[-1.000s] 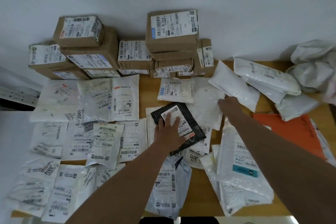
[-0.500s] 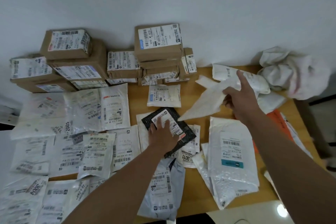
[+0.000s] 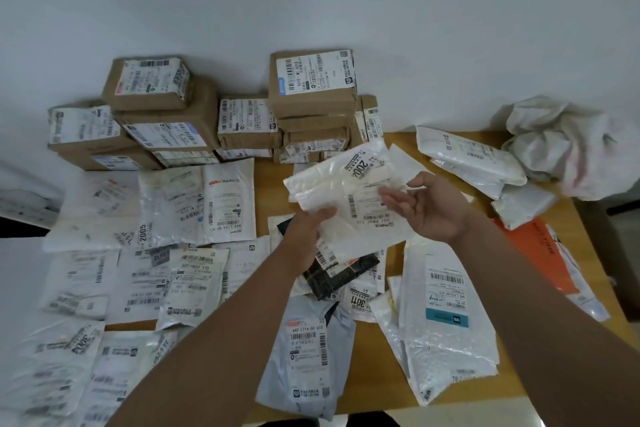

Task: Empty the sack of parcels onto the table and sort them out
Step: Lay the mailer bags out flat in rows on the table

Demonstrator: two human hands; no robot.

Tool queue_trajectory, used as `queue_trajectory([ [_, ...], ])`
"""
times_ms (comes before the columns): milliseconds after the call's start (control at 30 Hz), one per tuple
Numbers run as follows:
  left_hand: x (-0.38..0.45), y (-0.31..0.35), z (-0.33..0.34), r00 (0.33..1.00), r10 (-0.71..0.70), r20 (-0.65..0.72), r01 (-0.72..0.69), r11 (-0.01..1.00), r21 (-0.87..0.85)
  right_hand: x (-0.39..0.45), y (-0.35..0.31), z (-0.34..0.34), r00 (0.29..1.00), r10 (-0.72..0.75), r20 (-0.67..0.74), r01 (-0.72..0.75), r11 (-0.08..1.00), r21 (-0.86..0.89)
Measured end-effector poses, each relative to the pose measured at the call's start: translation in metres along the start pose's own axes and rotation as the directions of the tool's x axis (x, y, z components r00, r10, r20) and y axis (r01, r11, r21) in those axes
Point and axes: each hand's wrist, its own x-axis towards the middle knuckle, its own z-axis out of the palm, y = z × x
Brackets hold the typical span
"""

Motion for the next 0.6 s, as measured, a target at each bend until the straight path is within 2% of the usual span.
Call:
queue_trajectory([
  [67, -0.001, -0.002, -0.008, 0.994, -0.053, -0.100, 0.052, 0.999, -0.016, 0.008, 0.003, 0.004, 1.000, 0.004, -0.002, -0.004, 0.996, -0.095],
  [100, -0.002, -0.003, -0.013, 0.971, -0.084, -0.225, 0.088, 0.996, 0.007, 0.014, 0.008, 0.006, 0.999, -0.008, -0.038, 0.001, 0.985, -0.172],
  [167, -0.008, -0.003, -0.021, 0.870, -0.069, -0.488, 0.127, 0.988, 0.088, 0.033, 0.027, 0.007, 0.971, -0.148, -0.190, 0.047, 0.891, -0.452],
  [200, -0.012, -0.003, -0.027, 0.802, -0.032, -0.596, 0.139, 0.981, 0.135, 0.046, 0.041, 0.007, 0.927, -0.278, -0.253, 0.044, 0.747, -0.664],
  [233, -0.017, -0.002, -0.033, 0.733, 0.007, -0.680, 0.170, 0.966, 0.194, 0.059, 0.057, 0.005, 0.880, -0.401, -0.254, -0.012, 0.516, -0.857],
  [267, -0.022, -0.001, -0.037, 0.682, 0.042, -0.730, 0.218, 0.941, 0.259, 0.069, 0.074, 0.004, 0.874, -0.443, -0.199, -0.082, 0.268, -0.960],
  [300, -0.024, -0.002, -0.042, 0.662, 0.069, -0.746, 0.265, 0.910, 0.319, 0.078, 0.092, 0.003, 0.901, -0.404, -0.159, -0.139, 0.077, -0.987],
  [333, -0.025, -0.003, -0.044, 0.668, 0.087, -0.739, 0.295, 0.881, 0.370, 0.085, 0.107, 0.001, 0.929, -0.332, -0.163, -0.179, -0.018, -0.984],
  [400, -0.024, -0.008, -0.050, 0.702, 0.097, -0.706, 0.340, 0.825, 0.452, 0.096, 0.129, 0.000, 0.940, -0.271, -0.208, -0.234, -0.067, -0.970],
  [467, -0.022, -0.012, -0.052, 0.719, 0.088, -0.689, 0.379, 0.781, 0.496, 0.106, 0.137, -0.003, 0.916, -0.332, -0.225, -0.261, -0.069, -0.963],
  [500, -0.020, -0.015, -0.054, 0.723, 0.083, -0.686, 0.391, 0.769, 0.505, 0.110, 0.137, -0.005, 0.914, -0.343, -0.216, -0.242, -0.035, -0.970],
  [600, -0.020, -0.022, -0.054, 0.753, 0.043, -0.656, 0.385, 0.780, 0.493, 0.112, 0.127, -0.009, 0.950, -0.275, -0.149, -0.075, 0.264, -0.962],
])
